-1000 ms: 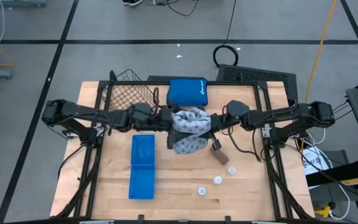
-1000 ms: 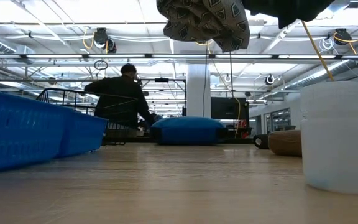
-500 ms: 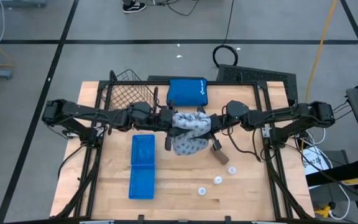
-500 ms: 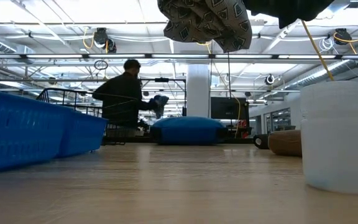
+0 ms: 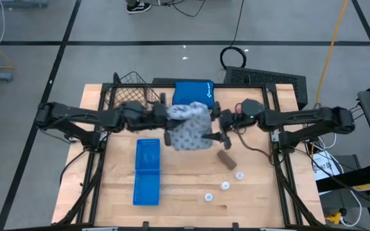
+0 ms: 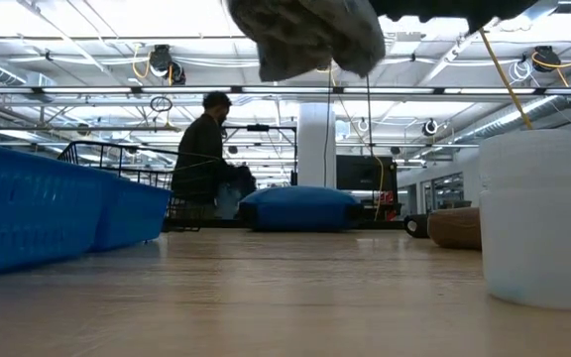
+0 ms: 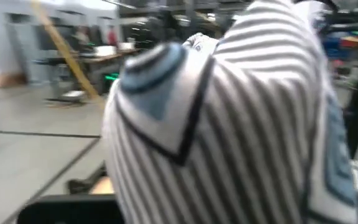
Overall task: Pick & place medical supplies in basket/bin
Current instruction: Put the folded gray patient gown into the black wire basket
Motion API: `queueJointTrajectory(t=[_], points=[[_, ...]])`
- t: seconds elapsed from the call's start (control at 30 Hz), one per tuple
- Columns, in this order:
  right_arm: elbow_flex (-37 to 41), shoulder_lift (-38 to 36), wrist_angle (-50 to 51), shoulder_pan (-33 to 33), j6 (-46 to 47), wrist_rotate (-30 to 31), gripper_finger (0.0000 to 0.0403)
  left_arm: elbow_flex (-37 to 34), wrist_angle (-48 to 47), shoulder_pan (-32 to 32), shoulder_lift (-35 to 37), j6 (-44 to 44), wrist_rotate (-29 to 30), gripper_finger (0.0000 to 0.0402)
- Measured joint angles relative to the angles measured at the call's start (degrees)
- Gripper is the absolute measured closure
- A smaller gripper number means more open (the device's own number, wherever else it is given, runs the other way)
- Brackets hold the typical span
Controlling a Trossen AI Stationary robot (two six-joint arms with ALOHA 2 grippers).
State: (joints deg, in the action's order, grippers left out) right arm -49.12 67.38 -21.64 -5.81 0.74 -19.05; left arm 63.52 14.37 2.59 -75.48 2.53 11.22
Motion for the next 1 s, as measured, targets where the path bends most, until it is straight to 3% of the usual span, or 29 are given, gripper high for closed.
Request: queueJointTrajectory(t=[0.1, 0.23, 0.43, 0.57, 0.67, 0.73, 1.0], points=[[0.0, -4.8, 5.6, -1.1, 0.2, -0.2, 0.0094, -4.7, 0.1, -0.6, 5.5, 0.0, 3.5, 0.0358], [0.0, -9.1, 10.0, -1.9, 0.7, -0.2, 0.0067, -13.4, 3.7, -1.3, 13.8, -0.7, 13.0, 0.0358], [0.0, -10.5, 11.6, -2.0, -0.1, -0.2, 0.0063, -24.6, 6.7, -2.1, 29.2, -3.7, 23.0, 0.0358], [0.0, -9.7, 11.6, -2.0, -1.4, -0.3, 0.0064, -25.6, 1.0, -0.3, 36.4, -8.2, 35.7, 0.0358], [0.0, -8.8, 11.8, -2.0, -1.8, -0.2, 0.0064, -23.9, -6.9, 2.3, 38.2, -8.7, 48.2, 0.0358], [0.0, -8.3, 11.7, -2.0, -2.2, -0.2, 0.0064, -23.5, -10.3, 3.4, 38.2, -9.1, 52.5, 0.0358], [0.0, -6.4, 11.6, -2.1, -5.1, -0.2, 0.0064, -25.9, -22.2, 1.6, 33.1, -7.2, 55.4, 0.0358]])
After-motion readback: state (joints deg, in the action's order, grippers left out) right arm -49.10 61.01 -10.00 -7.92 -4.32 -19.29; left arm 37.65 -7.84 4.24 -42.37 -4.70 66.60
